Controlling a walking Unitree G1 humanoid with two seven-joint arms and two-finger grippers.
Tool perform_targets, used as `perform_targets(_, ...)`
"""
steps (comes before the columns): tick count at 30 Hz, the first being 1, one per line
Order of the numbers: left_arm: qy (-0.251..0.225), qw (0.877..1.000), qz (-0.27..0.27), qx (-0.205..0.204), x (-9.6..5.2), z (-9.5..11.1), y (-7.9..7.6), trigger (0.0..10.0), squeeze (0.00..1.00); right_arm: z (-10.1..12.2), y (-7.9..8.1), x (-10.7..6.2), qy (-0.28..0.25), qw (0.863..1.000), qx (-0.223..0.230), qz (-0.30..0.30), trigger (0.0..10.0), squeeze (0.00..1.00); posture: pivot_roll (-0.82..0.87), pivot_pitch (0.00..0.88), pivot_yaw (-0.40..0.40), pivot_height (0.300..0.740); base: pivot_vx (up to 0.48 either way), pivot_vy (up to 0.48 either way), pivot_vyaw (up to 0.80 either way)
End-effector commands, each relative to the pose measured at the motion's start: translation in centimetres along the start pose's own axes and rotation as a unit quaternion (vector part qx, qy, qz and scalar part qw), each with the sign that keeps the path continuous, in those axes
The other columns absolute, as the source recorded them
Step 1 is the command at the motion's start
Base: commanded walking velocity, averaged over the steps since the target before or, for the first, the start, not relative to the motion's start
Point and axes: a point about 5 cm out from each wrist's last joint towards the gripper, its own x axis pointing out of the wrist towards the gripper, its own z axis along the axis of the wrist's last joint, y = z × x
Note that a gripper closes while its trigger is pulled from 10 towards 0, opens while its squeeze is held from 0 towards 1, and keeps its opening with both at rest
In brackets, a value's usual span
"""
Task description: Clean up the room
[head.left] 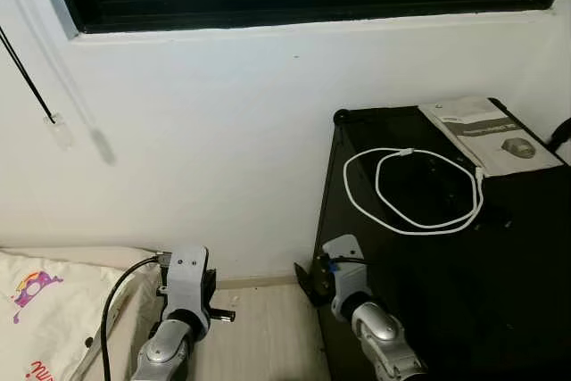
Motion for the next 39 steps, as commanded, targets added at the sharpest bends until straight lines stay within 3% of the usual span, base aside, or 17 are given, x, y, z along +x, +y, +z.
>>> perform_targets(1, 0.009, 1.0, 0.011, 0.005, -0.34, -0.64, 0.49, 10.0, 0.0, -0.45, 0.08, -0.19, 0.01, 1.0, 0.005, 0.0, 10.0, 0.0, -0.02, 0.117, -0.009, 0.74, 0.0, 0.0, 0.0)
perform_targets(9, 0.017, 1.0, 0.01, 0.005, -0.43, -0.7, 0.54, 10.0, 0.0, -0.53, 0.13, -0.26, 0.011, 1.0, 0.004, 0.001, 10.0, 0.0, -0.01, 0.115, -0.01, 0.74, 0.0, 0.0, 0.0)
perform_targets(17, 0.012, 1.0, 0.005, 0.003, -0.45, -0.68, 0.43, 10.0, 0.0, -0.57, 0.07, -0.29, 0.011, 1.0, 0.004, 0.001, 10.0, 0.0, -0.02, 0.109, -0.01, 0.74, 0.0, 0.46, 0.0)
perform_targets(34, 0.01, 1.0, -0.004, 0.01, -0.66, -0.69, -0.06, 10.0, 0.0, -0.74, 0.14, -0.43, 0.013, 1.0, 0.007, 0.0, 10.0, 0.0, -0.01, 0.118, -0.008, 0.74, 0.0, 0.0, 0.0)
perform_targets(39, 0.012, 0.999, -0.012, 0.037, -0.59, -0.67, -0.39, 10.0, 0.0, -0.7, 0.12, -0.38, 0.013, 1.0, 0.009, -0.001, 10.0, 0.0, -0.01, 0.118, -0.008, 0.74, 0.0, -0.288, 0.0)
